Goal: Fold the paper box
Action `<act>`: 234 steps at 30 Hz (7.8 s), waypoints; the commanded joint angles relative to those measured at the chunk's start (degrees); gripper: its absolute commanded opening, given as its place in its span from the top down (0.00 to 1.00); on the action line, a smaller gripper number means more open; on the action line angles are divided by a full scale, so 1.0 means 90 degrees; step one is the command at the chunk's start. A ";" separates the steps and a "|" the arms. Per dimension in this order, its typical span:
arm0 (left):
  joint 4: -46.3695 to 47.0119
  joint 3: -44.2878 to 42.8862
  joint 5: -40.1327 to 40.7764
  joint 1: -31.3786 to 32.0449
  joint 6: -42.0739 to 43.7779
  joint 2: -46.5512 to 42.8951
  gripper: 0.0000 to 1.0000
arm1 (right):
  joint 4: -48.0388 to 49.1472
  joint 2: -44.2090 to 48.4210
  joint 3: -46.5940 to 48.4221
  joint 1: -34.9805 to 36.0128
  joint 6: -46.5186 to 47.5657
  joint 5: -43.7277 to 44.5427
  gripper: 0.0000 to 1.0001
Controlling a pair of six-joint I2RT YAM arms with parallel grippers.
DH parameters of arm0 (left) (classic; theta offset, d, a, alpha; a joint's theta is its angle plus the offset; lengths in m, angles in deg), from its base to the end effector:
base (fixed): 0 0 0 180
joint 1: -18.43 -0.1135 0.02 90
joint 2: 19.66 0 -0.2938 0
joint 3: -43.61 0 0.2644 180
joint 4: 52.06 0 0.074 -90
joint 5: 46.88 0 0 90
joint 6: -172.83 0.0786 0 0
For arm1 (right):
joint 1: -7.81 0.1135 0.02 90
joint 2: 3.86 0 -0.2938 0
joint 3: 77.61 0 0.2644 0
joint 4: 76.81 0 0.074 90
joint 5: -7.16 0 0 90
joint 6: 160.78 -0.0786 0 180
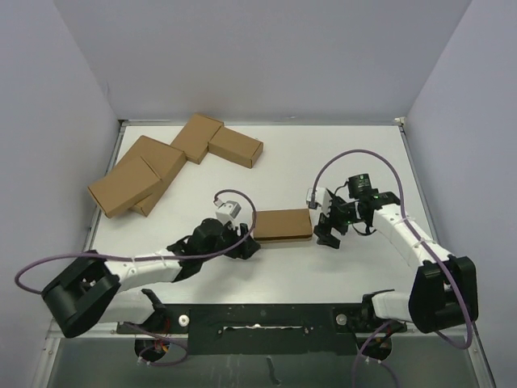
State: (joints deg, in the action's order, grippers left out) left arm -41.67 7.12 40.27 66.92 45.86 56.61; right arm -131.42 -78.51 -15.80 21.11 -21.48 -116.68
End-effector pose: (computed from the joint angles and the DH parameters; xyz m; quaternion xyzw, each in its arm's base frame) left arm 0.1868 -0.2170 0.1549 0.0991 0.8575 -0.3581 0.3560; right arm 0.2366 0.1009 0.2094 -0.5361 0.7721 0.2136 0.2661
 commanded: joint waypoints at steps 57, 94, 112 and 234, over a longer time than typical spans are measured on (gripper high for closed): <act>0.3770 0.0283 -0.1997 -0.0124 0.8335 0.1745 0.87 | 0.1055 0.0903 -0.0862 0.0579 0.1896 -0.0849 0.02; 0.3138 0.0076 -0.2149 -0.0144 0.6504 0.0855 0.48 | 0.2467 0.0567 -0.1159 0.1110 0.1617 0.0655 0.59; 0.0900 0.0105 -0.0990 -0.0865 0.0984 -0.1794 0.22 | 0.1347 0.0379 0.0329 -0.0575 -0.1082 -0.2163 0.28; -0.4034 -0.5978 0.3475 0.0430 0.6197 0.2083 0.74 | 0.0119 -0.2753 0.2199 -0.3338 -0.3789 -0.3632 0.42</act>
State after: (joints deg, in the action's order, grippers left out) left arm -71.13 -40.95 55.00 66.92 81.51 68.54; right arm -129.93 -104.48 3.19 -8.02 -56.27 -147.04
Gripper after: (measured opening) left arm 0.534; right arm 0.580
